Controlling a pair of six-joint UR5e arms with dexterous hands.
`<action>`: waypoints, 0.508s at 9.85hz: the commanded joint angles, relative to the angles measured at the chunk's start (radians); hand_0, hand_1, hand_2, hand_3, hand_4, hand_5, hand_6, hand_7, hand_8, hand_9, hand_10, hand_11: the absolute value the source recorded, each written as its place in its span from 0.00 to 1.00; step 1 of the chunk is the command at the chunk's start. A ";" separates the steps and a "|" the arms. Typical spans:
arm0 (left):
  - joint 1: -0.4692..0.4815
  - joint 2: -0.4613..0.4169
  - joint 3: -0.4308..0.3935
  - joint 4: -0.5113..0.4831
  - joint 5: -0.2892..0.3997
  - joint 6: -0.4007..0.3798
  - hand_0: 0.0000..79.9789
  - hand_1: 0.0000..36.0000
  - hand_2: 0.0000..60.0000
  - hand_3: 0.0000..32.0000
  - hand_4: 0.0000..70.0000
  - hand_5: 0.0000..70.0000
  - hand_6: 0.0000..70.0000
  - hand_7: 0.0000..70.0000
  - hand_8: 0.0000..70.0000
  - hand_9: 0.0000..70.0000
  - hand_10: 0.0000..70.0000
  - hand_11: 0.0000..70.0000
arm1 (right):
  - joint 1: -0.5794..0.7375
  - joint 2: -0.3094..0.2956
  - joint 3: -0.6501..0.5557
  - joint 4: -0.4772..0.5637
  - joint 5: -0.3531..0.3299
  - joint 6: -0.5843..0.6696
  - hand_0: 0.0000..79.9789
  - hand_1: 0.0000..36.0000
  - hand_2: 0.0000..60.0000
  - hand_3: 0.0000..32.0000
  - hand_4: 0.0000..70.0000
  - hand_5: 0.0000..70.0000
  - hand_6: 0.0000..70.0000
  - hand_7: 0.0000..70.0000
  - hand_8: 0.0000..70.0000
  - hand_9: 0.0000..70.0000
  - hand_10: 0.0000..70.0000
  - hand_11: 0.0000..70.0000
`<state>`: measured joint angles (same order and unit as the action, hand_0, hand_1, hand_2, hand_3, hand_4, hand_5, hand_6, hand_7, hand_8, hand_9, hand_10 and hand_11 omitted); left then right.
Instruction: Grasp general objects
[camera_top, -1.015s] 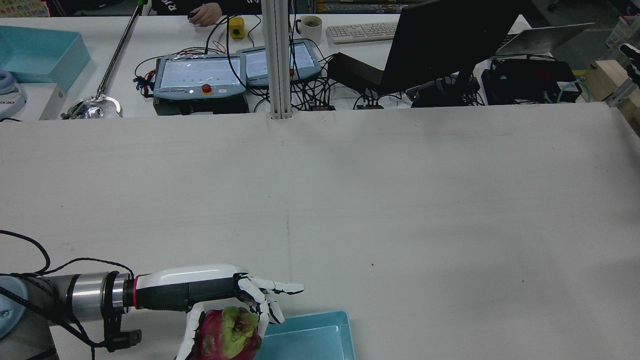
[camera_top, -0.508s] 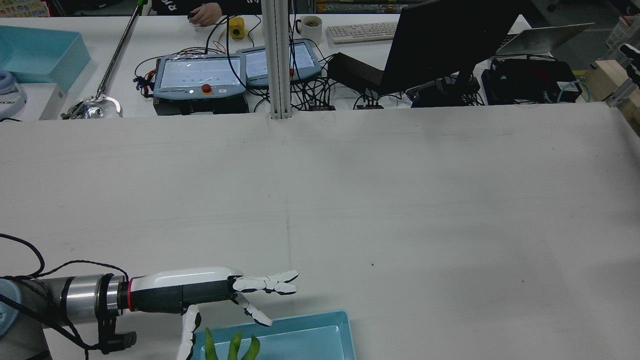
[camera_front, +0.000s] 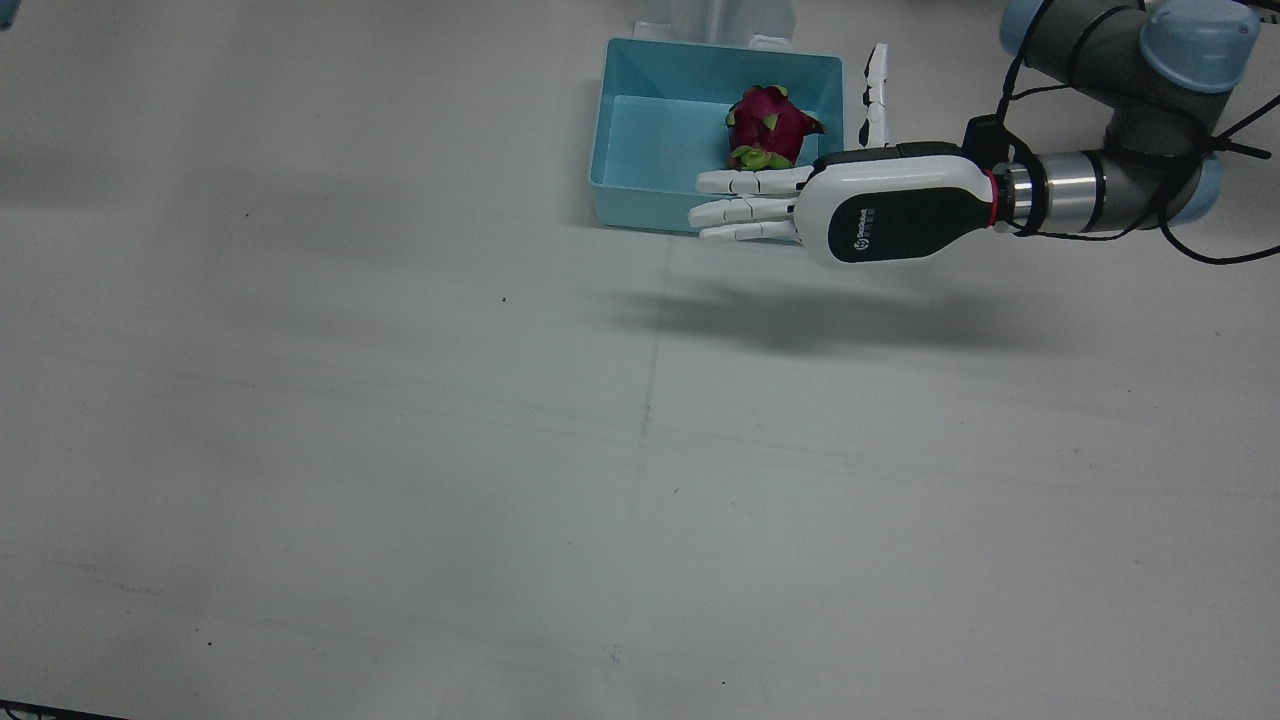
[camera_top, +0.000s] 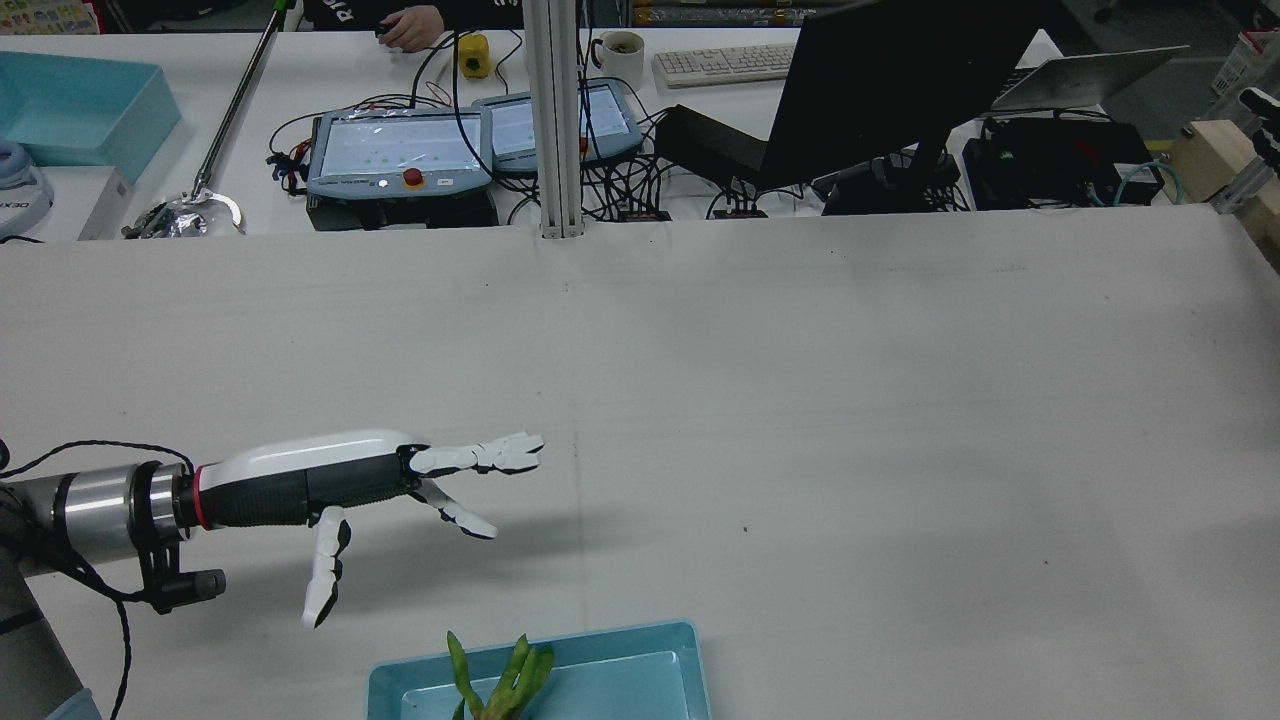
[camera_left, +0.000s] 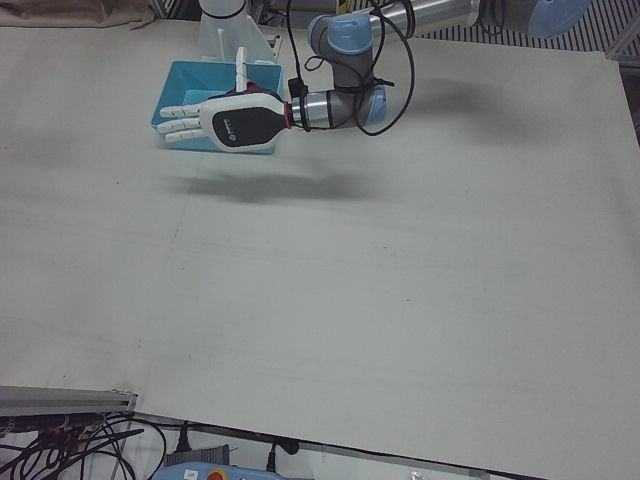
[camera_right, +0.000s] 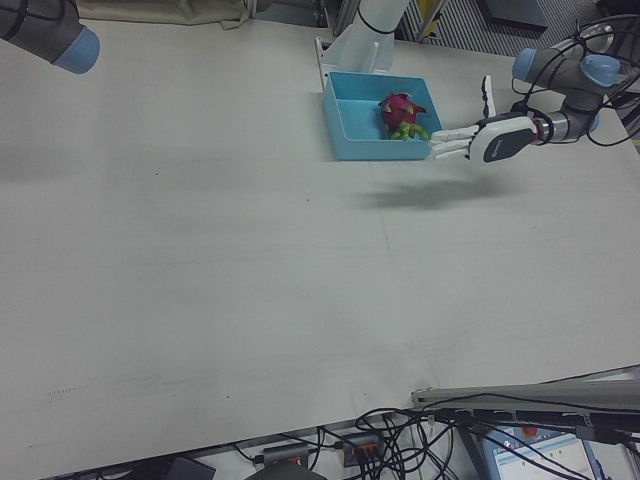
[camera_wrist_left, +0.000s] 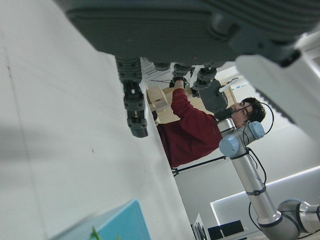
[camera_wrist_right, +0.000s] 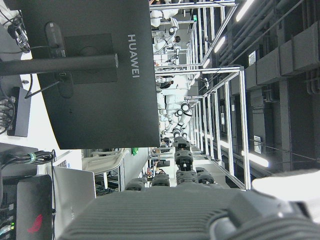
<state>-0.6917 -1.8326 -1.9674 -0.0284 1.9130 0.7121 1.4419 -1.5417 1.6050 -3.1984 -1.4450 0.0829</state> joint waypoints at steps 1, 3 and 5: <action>-0.285 -0.002 0.092 0.001 0.004 -0.002 0.64 0.51 0.04 0.00 0.06 0.13 0.00 0.14 0.00 0.01 0.00 0.00 | 0.000 0.000 0.000 0.000 0.000 0.000 0.00 0.00 0.00 0.00 0.00 0.00 0.00 0.00 0.00 0.00 0.00 0.00; -0.417 -0.014 0.174 -0.004 0.004 -0.002 0.65 0.50 0.06 0.00 0.13 0.14 0.04 0.20 0.00 0.02 0.00 0.00 | 0.000 0.000 0.000 0.000 0.000 0.000 0.00 0.00 0.00 0.00 0.00 0.00 0.00 0.00 0.00 0.00 0.00 0.00; -0.567 -0.028 0.287 -0.074 0.004 -0.002 0.65 0.52 0.08 0.00 0.17 0.17 0.06 0.24 0.00 0.03 0.00 0.00 | 0.000 0.000 0.000 0.002 0.000 0.000 0.00 0.00 0.00 0.00 0.00 0.00 0.00 0.00 0.00 0.00 0.00 0.00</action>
<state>-1.0887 -1.8476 -1.8066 -0.0357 1.9173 0.7103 1.4419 -1.5417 1.6046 -3.1983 -1.4450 0.0828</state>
